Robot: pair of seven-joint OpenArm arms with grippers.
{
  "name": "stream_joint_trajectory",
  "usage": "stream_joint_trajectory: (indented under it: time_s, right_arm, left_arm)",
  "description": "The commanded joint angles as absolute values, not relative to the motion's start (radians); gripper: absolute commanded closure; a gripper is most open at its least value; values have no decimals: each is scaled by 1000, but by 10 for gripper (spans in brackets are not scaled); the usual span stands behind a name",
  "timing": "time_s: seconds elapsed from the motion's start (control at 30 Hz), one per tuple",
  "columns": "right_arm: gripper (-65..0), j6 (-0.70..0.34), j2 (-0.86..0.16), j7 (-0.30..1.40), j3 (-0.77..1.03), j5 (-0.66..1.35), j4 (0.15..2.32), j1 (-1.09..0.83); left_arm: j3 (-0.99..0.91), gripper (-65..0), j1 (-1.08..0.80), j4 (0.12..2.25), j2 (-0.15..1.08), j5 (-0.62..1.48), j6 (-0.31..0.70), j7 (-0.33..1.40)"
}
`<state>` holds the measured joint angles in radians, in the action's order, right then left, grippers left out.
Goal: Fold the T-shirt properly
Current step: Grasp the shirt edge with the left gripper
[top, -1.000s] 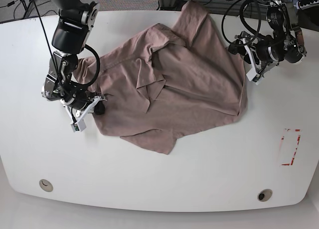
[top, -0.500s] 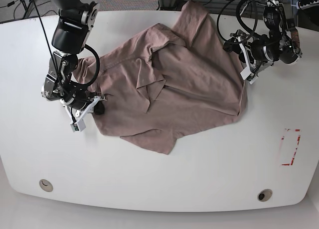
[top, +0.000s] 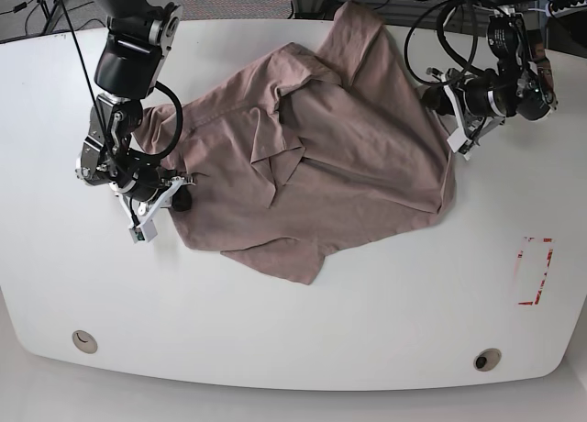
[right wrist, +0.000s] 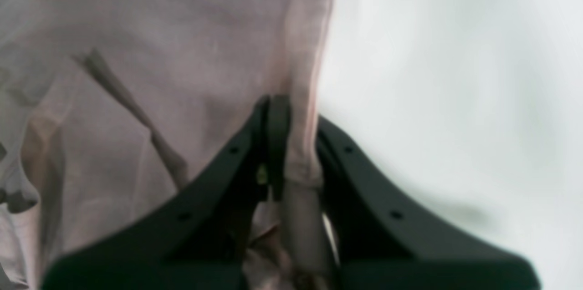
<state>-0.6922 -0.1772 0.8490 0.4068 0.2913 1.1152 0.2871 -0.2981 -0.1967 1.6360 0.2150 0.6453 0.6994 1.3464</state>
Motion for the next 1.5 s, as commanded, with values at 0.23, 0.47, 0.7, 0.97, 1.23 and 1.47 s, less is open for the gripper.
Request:
stream_joint_trajectory:
  time_s: [0.23, 0.47, 0.7, 0.97, 1.23, 1.47]
  right_arm:
    - [-29, -698, -189, 829, 410, 308, 1130, 311]
    - [-29, -698, -191, 834, 412, 308, 1136, 311]
    - [-29, -698, -220, 835, 414, 317, 1138, 318]
    - [-29, -698, -251, 835, 414, 315, 1138, 321]
    - [-29, -698, -262, 835, 410, 317, 1138, 321]
    - [-29, -698, -257, 835, 410, 317, 1138, 315]
  left_arm:
    - [-294, -50, -209, 1669, 231, 590, 698, 1396]
    - [-294, -49, -211, 1776, 302, 590, 698, 1396]
    - [-292, -49, -189, 1828, 424, 590, 698, 1396]
    - [-259, -53, -125, 1839, 581, 596, 698, 1396]
    - [-243, -135, -102, 1830, 561, 630, 698, 1396]
    - [-249, -315, -143, 1821, 438, 739, 698, 1396]
